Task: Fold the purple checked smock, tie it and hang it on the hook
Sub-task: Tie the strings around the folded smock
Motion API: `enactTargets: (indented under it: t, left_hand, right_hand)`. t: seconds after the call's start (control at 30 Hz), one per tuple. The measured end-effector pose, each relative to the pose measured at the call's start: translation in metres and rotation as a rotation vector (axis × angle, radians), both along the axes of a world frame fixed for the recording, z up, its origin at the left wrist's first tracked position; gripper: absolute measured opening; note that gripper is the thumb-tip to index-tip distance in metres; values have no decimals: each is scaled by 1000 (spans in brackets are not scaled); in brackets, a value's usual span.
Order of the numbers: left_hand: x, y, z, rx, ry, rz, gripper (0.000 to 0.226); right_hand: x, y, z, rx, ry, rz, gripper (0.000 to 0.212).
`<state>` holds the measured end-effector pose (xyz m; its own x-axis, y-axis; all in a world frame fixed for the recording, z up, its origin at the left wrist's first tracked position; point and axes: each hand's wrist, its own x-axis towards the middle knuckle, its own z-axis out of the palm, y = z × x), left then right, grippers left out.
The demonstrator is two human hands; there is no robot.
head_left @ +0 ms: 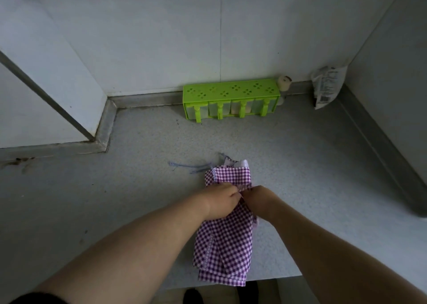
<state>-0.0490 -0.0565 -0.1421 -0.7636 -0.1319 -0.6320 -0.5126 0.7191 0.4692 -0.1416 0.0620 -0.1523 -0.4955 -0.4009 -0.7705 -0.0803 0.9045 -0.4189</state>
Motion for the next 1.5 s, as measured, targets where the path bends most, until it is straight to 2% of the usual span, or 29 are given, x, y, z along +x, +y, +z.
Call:
enactTargets:
  t: [0.17, 0.27, 0.37, 0.5, 0.6, 0.87, 1.0, 1.03, 1.1, 1.13, 1.27, 1.33, 1.5]
  left_hand:
    - [-12, 11, -17, -115, -109, -75, 64]
    - [-16, 16, -24, -210, -89, -144, 64]
    - [-20, 20, -28, -251, -95, -155, 64]
    - [-26, 22, -34, -283, -124, -154, 65]
    - [-30, 24, -35, -291, -122, -132, 63]
    - [-34, 27, -33, -304, -147, -148, 62]
    - [-32, 24, -32, -203, -167, -164, 78]
    - [-30, 22, -33, -163, -151, -161, 72]
    - [-24, 19, -36, -113, -78, -121, 40]
    - [-22, 18, -38, -89, -21, -87, 31]
    - [-22, 17, -37, -80, 160, -120, 21]
    - [-22, 19, -33, -64, 188, -128, 20]
    - [-26, 27, -35, -5, 162, 111, 18]
  right_hand:
    - [-13, 26, 2, -30, 67, 181, 40]
    - [-15, 41, -9, -48, 174, 341, 37]
    - [-14, 44, -21, -32, 307, 410, 34]
    - [-10, 49, -25, -75, 348, 340, 32]
    - [-6, 59, -24, -118, 290, 293, 32]
    - [-3, 94, -33, -75, 373, 227, 21]
    - [-15, 92, -31, -135, 377, 77, 25]
    - [-19, 90, -30, -154, 356, 22, 25]
    - [-24, 84, -27, -180, 302, -52, 26]
    - [-25, 79, -26, -195, 275, -76, 26]
    - [-27, 65, -26, -265, 223, -136, 23]
    - [-27, 59, -25, -281, 249, -101, 22]
    - [-19, 56, -17, -293, 369, 64, 21]
